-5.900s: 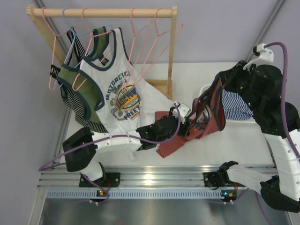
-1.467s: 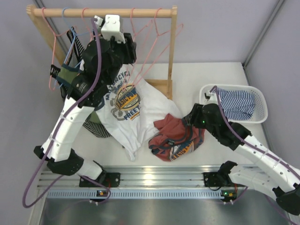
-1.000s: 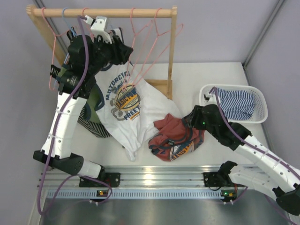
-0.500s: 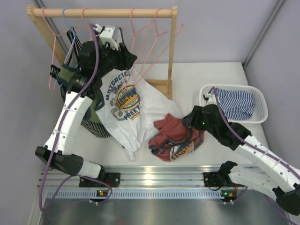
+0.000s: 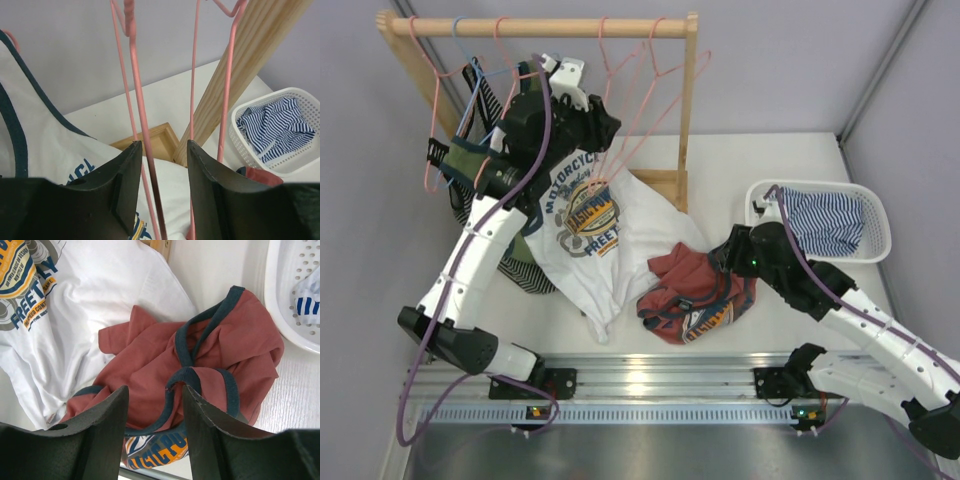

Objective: Place the tank top on the hanger

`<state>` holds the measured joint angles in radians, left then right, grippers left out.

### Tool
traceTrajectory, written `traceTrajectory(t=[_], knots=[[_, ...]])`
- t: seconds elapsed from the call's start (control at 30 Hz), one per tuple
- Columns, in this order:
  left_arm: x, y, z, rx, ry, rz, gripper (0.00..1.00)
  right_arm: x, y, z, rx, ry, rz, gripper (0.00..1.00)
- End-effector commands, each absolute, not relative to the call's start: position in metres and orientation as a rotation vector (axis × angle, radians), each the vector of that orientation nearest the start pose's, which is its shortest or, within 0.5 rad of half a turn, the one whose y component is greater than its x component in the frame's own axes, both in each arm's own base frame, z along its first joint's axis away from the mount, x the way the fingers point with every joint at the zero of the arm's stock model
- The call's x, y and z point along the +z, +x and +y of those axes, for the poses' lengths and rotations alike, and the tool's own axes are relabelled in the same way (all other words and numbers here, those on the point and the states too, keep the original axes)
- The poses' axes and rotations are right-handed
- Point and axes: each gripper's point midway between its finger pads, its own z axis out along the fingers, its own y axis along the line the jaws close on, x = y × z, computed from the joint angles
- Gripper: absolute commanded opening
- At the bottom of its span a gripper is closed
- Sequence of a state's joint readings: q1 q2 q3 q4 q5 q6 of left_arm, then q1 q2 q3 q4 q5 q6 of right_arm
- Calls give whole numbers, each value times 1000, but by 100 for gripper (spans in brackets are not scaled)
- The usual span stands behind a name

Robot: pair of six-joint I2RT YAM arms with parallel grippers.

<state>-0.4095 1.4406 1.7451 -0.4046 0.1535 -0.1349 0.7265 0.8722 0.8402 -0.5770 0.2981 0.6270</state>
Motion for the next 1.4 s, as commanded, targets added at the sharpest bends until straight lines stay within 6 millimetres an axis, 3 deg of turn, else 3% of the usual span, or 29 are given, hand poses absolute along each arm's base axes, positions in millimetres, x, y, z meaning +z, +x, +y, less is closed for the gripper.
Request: traceTrajectory(t=[0.0, 0.27, 0.6, 0.87, 1.17, 1.37], knots=[[449, 404, -203, -461, 332, 1614, 46, 227, 235, 172, 505, 53, 2098, 47], [437, 409, -201, -393, 334, 1641, 45, 225, 235, 171, 500, 50, 2100, 48], [422, 410, -194, -294, 309, 1668, 31, 223, 235, 172, 497, 48, 2108, 47], [436, 408, -188, -244, 271, 1627, 0, 224, 235, 171, 492, 50, 2105, 44], [475, 408, -179, -231, 189, 1516, 0, 226, 233, 168, 485, 48, 2099, 38], [486, 406, -178, -241, 178, 1480, 0, 225, 232, 165, 481, 52, 2099, 38]])
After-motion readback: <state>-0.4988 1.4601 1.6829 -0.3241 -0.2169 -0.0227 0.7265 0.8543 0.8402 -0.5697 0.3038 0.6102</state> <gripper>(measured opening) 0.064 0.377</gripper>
